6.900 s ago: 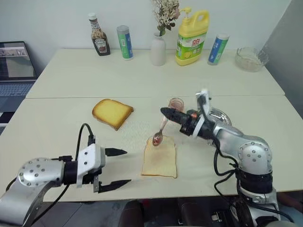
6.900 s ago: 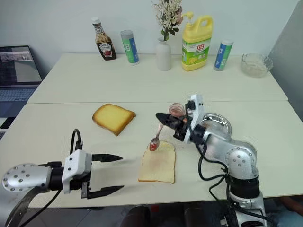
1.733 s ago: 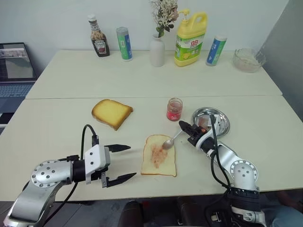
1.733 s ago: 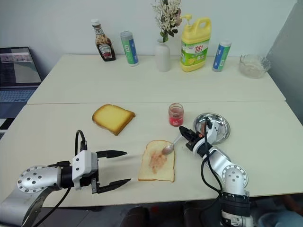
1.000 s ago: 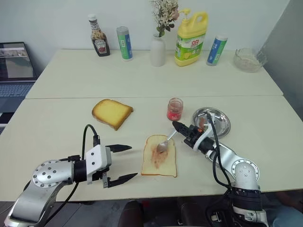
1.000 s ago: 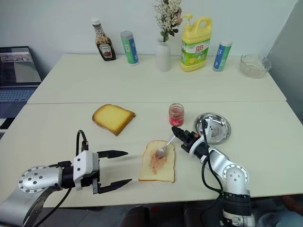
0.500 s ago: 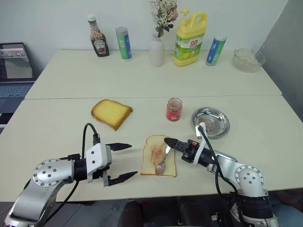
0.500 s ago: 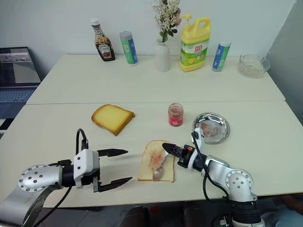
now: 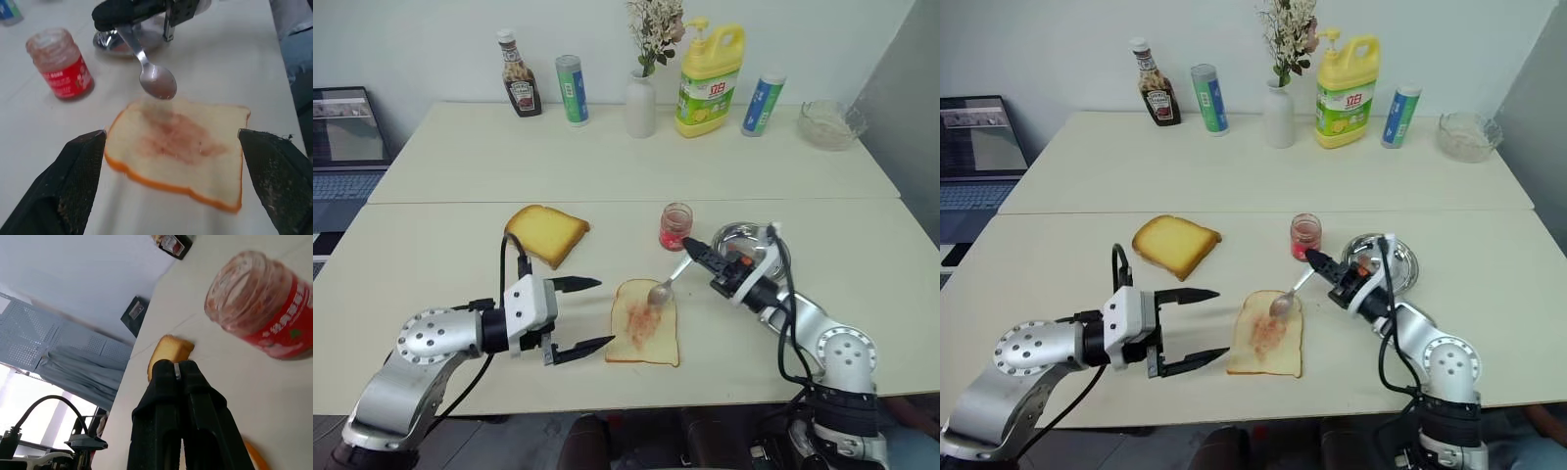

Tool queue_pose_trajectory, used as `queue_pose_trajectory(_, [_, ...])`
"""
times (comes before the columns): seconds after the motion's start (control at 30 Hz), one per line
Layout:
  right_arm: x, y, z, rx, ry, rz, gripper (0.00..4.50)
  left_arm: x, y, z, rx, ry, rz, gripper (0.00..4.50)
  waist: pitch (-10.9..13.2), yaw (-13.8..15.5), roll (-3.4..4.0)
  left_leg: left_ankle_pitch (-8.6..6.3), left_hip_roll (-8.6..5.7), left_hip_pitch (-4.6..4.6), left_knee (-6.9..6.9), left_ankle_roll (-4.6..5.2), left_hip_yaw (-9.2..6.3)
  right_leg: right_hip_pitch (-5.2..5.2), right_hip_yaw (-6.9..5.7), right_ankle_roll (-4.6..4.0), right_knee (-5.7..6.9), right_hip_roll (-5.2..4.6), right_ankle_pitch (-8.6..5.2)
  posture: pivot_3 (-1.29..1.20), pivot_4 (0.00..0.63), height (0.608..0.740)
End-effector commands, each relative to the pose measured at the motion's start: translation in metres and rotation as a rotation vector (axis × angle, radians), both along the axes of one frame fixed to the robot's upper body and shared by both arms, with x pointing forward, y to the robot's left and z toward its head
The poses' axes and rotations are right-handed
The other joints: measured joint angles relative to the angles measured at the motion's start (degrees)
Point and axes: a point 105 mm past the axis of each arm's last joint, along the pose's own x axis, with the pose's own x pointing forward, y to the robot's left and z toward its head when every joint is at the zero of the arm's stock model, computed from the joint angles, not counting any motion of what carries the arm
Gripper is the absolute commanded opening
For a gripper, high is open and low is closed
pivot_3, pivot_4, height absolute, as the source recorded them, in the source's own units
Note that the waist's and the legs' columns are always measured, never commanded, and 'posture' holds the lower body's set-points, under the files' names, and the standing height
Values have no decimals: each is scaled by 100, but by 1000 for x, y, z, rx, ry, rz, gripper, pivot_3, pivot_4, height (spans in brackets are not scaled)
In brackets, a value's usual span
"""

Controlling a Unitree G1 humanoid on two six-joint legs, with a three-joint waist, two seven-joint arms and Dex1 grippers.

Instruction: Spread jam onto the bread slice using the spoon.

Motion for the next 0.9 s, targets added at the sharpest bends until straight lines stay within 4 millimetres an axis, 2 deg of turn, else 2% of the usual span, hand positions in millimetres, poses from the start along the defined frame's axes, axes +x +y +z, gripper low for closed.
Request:
queue_pose_trajectory(0.03, [-7,-44,47,1,-177,-156,43,-1,-22,27,-45,-59,-95,4500,-1,17,-1,0,-2,-1,1,0,0,1,0,1,0,0,0,0,150,740])
queue_pose_trajectory(0.1, [-7,-63,51,-44,-195,-232,43,3,-30,34,-61,-60,-119,4500,-1,43,-2,0,-5,-2,4,0,0,4,0,4,-3,-1,1,0,150,740])
queue_pose_trajectory(0.2, [-5,-80,51,-83,-196,-290,43,7,-38,36,-68,-45,-134,4500,-2,21,-3,0,-6,0,4,0,5,6,5,8,-6,-1,3,0,150,740])
queue_pose_trajectory(0.33, [7,-125,32,-175,-143,-490,43,20,-65,39,-56,-102,-189,4500,-2,10,-2,0,-3,3,4,0,1,6,4,7,-2,5,4,0,150,740])
queue_pose_trajectory(0.43, [22,-143,18,-178,-96,-601,43,28,-79,41,-76,-117,-194,4500,-3,15,-2,1,-8,4,9,0,6,10,9,11,-3,3,7,0,150,740])
queue_pose_trajectory(0.67, [37,-153,-1,-170,-30,-662,43,28,-95,39,-65,-99,-248,4500,-3,-10,6,1,-2,4,4,1,5,4,13,10,2,10,8,0,150,740])
queue_pose_trajectory(0.9, [48,-153,-7,-133,-17,-681,43,35,-105,44,-95,-114,-237,4500,-4,17,7,1,-7,2,8,1,10,5,15,11,0,3,9,0,150,740])
